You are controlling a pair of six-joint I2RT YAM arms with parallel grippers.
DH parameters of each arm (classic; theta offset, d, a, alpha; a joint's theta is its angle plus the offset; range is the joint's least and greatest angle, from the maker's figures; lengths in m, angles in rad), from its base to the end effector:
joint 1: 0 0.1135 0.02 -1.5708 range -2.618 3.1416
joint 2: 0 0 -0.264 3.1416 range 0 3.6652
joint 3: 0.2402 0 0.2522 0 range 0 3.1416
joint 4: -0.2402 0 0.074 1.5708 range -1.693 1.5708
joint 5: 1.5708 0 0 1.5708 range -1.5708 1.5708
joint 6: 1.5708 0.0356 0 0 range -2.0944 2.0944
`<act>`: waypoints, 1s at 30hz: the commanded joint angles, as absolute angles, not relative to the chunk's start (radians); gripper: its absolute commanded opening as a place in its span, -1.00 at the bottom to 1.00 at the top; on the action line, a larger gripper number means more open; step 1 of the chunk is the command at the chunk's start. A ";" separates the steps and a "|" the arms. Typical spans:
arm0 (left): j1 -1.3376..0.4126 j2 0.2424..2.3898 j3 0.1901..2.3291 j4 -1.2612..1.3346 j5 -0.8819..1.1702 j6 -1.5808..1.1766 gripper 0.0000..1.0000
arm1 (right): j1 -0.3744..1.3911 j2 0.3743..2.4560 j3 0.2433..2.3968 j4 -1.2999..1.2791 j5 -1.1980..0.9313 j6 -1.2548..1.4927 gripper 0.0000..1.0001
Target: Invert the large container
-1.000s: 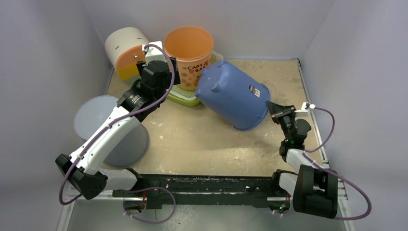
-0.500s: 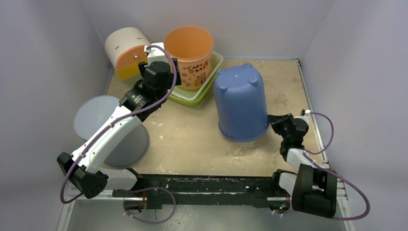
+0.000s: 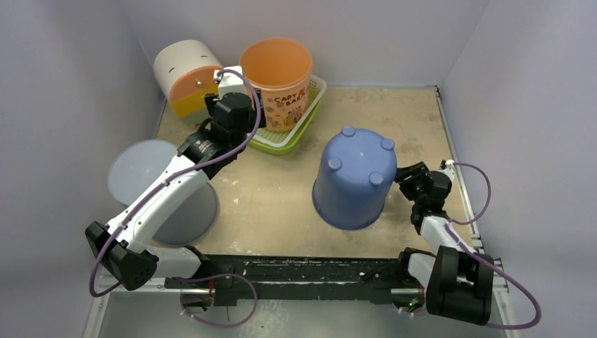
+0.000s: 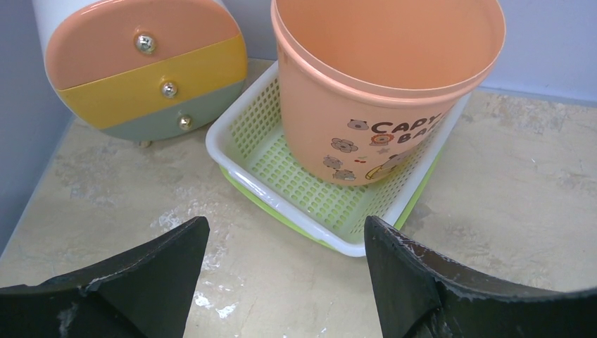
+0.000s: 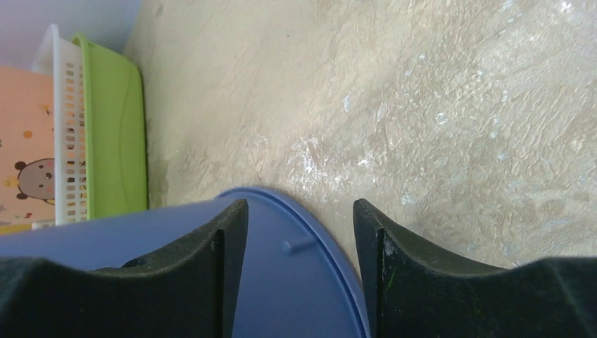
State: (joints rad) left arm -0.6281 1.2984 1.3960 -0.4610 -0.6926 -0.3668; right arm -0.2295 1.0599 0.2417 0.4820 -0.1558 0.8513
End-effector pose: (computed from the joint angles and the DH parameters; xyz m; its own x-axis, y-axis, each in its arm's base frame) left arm 0.2413 -0.1471 0.4153 -0.2575 -0.1541 -0.9539 -0.1318 0.9836 -0.1233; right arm 0.2011 -0.0413 0.1700 -0.1499 0.7981 -0.5836 0.2957 0.5995 0.7438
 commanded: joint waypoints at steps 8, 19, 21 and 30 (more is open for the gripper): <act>-0.621 1.283 1.391 -0.417 -0.684 -0.385 0.57 | -0.228 0.993 0.324 0.356 -0.150 0.767 0.20; -0.621 1.347 1.620 -0.501 -0.474 -0.379 0.57 | -0.112 0.876 0.292 0.300 -0.182 0.858 0.20; -0.621 1.339 1.641 -0.510 -0.437 -0.378 0.57 | -0.031 0.896 0.321 0.321 -0.143 0.881 0.20; -0.621 1.296 1.666 -0.543 -0.450 -0.351 0.57 | 0.365 1.324 0.558 0.572 -0.035 0.982 0.19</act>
